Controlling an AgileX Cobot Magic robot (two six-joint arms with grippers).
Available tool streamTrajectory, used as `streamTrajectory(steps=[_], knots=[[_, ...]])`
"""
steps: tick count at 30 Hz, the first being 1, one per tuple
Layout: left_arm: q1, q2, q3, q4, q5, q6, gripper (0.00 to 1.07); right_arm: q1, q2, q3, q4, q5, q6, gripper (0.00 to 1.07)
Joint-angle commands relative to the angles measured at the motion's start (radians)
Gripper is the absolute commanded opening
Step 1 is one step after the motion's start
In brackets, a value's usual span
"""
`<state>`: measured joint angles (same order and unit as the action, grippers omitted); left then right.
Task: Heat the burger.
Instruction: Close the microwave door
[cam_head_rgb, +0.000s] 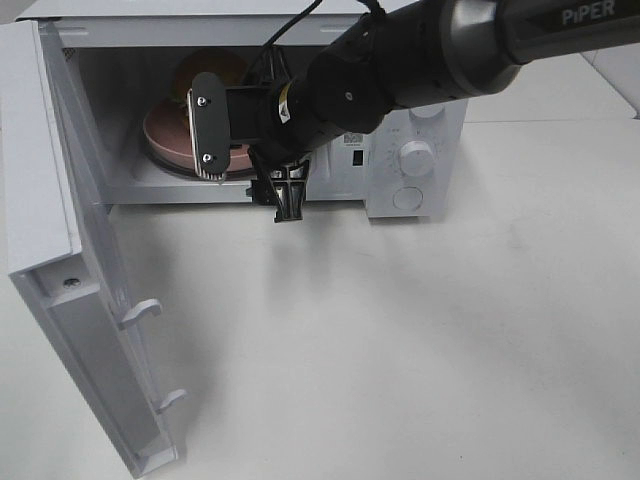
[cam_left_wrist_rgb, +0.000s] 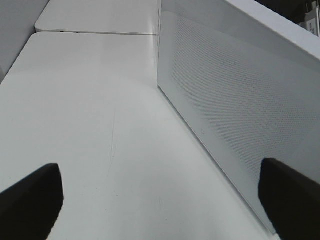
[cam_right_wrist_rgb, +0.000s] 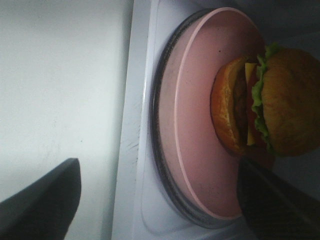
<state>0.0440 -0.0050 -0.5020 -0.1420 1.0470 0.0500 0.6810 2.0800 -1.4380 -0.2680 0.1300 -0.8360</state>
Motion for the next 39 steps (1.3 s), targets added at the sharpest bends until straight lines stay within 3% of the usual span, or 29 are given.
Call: streamTrajectory(steps=[1,14,25,30,39], knots=[[0.001,-0.020,0.003,0.003,-0.010,0.001,0.98,-0.004,-0.044,0.037,-0.008,-0.018,0.028,0.80],[0.001,-0.020,0.003,0.003,-0.010,0.001,0.98,-0.004,-0.240,0.270,0.000,-0.015,0.142,0.76],[0.001,-0.020,0.003,0.003,-0.010,0.001,0.98,-0.004,-0.437,0.450,0.030,0.007,0.448,0.76],[0.001,-0.020,0.003,0.003,-0.010,0.001,0.98,-0.004,-0.536,0.529,0.030,0.108,0.595,0.76],[0.001,-0.020,0.003,0.003,-0.010,0.001,0.98,-0.004,-0.665,0.573,0.029,0.362,0.851,0.76]])
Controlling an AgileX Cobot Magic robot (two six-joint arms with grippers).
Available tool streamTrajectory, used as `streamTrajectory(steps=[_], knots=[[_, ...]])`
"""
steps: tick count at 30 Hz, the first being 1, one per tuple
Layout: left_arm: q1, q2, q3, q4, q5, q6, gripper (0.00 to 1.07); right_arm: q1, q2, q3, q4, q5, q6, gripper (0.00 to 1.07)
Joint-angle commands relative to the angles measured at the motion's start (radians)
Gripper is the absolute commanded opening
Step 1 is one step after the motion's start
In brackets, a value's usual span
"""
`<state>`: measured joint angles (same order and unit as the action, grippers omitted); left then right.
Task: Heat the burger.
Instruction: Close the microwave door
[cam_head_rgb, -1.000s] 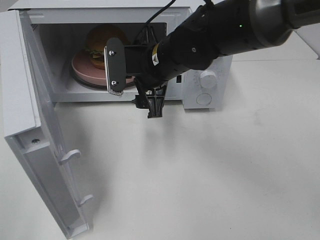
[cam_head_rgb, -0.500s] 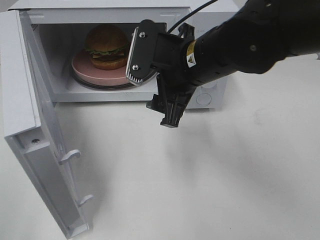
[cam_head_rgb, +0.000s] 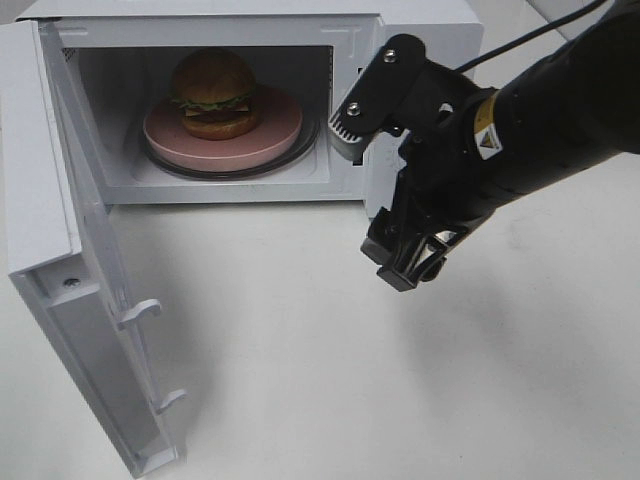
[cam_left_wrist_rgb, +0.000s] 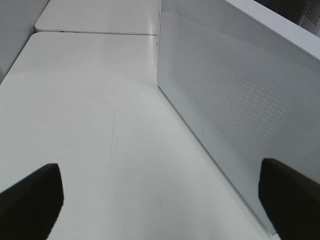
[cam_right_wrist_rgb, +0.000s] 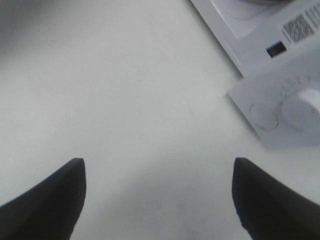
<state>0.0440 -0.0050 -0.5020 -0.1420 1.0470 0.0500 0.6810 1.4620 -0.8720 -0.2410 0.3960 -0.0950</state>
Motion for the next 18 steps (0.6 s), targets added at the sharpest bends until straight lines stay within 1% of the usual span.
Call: streamTrajectory(steps=[1,3,5,6,8,9,11,14,18], knots=[[0.001,-0.020,0.003,0.002,-0.010,0.001,0.98,-0.004,-0.081,0.007,0.001,0.167,0.165,0.76],[0.001,-0.020,0.003,0.002,-0.010,0.001,0.98,-0.004,-0.095,0.007,0.001,0.198,0.181,0.76],[0.001,-0.020,0.003,0.002,-0.010,0.001,0.98,-0.004,-0.150,0.007,0.002,0.336,0.218,0.76],[0.001,-0.020,0.003,0.002,-0.010,0.001,0.98,-0.004,-0.150,0.007,0.002,0.336,0.218,0.76],[0.001,-0.020,0.003,0.002,-0.010,0.001,0.98,-0.004,-0.179,0.007,0.002,0.438,0.218,0.76],[0.001,-0.020,0.003,0.002,-0.010,0.001,0.98,-0.004,-0.179,0.007,0.002,0.438,0.218,0.76],[0.001,-0.020,0.003,0.002,-0.010,0.001,0.98,-0.004,-0.207,0.007,0.003,0.511,0.219,0.76],[0.001,-0.020,0.003,0.002,-0.010,0.001,0.98,-0.004,-0.235,0.007,0.014,0.566,0.218,0.76],[0.001,-0.020,0.003,0.002,-0.010,0.001,0.98,-0.004,-0.267,0.007,0.030,0.601,0.217,0.76]])
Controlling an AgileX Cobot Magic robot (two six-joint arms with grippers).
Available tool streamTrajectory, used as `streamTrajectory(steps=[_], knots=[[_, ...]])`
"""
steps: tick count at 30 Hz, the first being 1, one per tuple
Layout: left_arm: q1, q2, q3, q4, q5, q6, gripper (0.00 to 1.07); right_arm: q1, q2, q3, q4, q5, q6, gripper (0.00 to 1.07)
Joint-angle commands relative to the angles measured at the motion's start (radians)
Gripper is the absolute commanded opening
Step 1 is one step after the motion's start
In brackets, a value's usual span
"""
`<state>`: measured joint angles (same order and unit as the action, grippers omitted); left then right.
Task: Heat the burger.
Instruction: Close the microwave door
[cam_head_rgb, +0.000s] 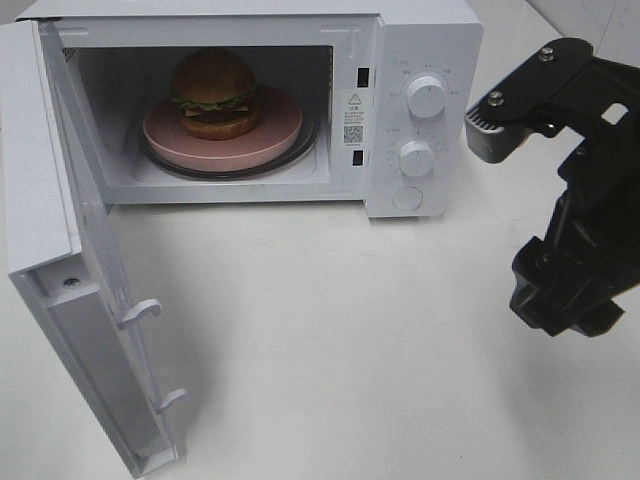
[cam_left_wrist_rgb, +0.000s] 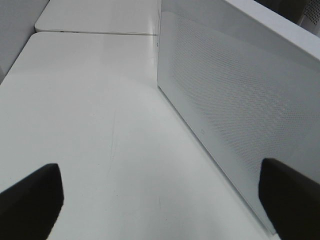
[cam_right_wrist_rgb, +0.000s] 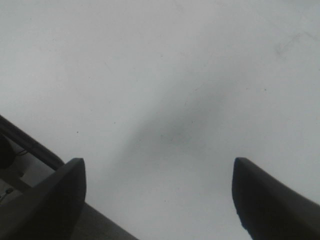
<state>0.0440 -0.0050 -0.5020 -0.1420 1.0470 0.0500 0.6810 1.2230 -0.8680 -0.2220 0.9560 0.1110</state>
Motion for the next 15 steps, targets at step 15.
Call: streamTrajectory(steps=[15], knots=[[0.001,-0.020,0.003,0.002,-0.010,0.001,0.98,-0.005,-0.255,0.087,0.034,0.135,0.032,0.76]])
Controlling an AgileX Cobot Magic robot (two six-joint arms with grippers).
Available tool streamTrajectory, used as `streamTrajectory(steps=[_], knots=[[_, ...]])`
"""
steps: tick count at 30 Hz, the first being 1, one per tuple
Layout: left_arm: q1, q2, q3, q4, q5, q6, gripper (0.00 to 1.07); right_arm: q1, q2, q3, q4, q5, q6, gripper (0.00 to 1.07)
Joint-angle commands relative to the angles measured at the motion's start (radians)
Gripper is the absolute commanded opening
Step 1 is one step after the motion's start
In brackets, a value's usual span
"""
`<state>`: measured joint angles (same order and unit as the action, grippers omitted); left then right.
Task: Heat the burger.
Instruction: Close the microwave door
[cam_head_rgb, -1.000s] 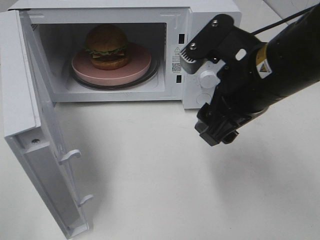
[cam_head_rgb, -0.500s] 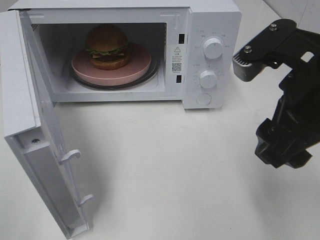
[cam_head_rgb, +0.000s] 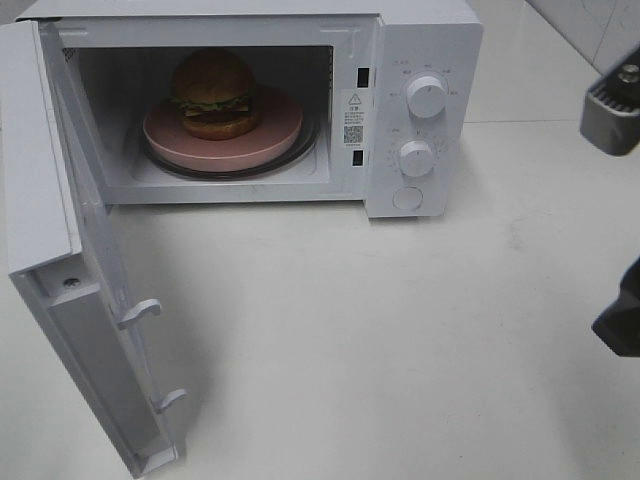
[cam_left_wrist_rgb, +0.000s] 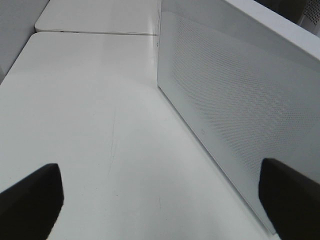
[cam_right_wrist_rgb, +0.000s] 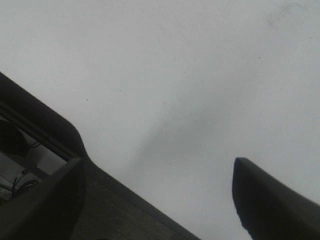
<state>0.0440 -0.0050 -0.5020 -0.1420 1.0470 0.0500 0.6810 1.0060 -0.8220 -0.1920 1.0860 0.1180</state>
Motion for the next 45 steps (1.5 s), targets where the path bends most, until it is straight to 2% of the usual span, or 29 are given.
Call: streamTrajectory(steps=[1,11,12,13,15,16,18,19,20,24,25,27,30,32,33,39,45], knots=[[0.001,-0.020,0.003,0.002,-0.010,0.001,0.98,-0.005,-0.070,0.078,0.005,0.005,0.044,0.76],[0.001,-0.020,0.003,0.002,-0.010,0.001,0.98,-0.016,-0.204,0.220,0.009,0.002,0.109,0.76],[0.001,-0.020,0.003,0.002,-0.010,0.001,0.98,-0.057,-0.238,0.242,0.020,0.002,0.108,0.76],[0.001,-0.020,0.003,0.002,-0.010,0.001,0.98,-0.057,-0.238,0.242,0.020,0.002,0.108,0.76],[0.001,-0.020,0.003,0.002,-0.010,0.001,0.98,-0.142,-0.304,0.272,0.039,0.003,0.092,0.76],[0.001,-0.020,0.003,0.002,-0.010,0.001,0.98,-0.142,-0.304,0.272,0.039,0.003,0.092,0.76],[0.001,-0.020,0.003,0.002,-0.010,0.001,0.98,-0.222,-0.381,0.286,0.057,0.003,0.076,0.76],[0.001,-0.020,0.003,0.002,-0.010,0.001,0.98,-0.222,-0.381,0.286,0.057,0.003,0.076,0.76],[0.001,-0.020,0.003,0.002,-0.010,0.001,0.98,-0.269,-0.440,0.289,0.060,-0.006,0.075,0.76],[0.001,-0.020,0.003,0.002,-0.010,0.001,0.98,-0.325,-0.518,0.289,0.062,-0.015,0.075,0.76],[0.001,-0.020,0.003,0.002,-0.010,0.001,0.98,-0.365,-0.579,0.289,0.062,-0.026,0.066,0.76],[0.001,-0.020,0.003,0.002,-0.010,0.001,0.98,-0.381,-0.608,0.289,0.060,-0.028,0.058,0.76],[0.001,-0.020,0.003,0.002,-0.010,0.001,0.98,-0.459,-0.718,0.312,0.064,-0.042,0.035,0.76],[0.001,-0.020,0.003,0.002,-0.010,0.001,0.98,-0.473,-0.739,0.311,0.069,-0.042,0.026,0.76],[0.001,-0.020,0.003,0.002,-0.010,0.001,0.98,-0.511,-0.787,0.311,0.085,-0.043,0.003,0.76],[0.001,-0.020,0.003,0.002,-0.010,0.001,0.98,-0.605,-0.919,0.312,0.110,-0.044,-0.032,0.76],[0.001,-0.020,0.003,0.002,-0.010,0.001,0.98,-0.659,-1.038,0.312,0.109,-0.044,-0.031,0.76]])
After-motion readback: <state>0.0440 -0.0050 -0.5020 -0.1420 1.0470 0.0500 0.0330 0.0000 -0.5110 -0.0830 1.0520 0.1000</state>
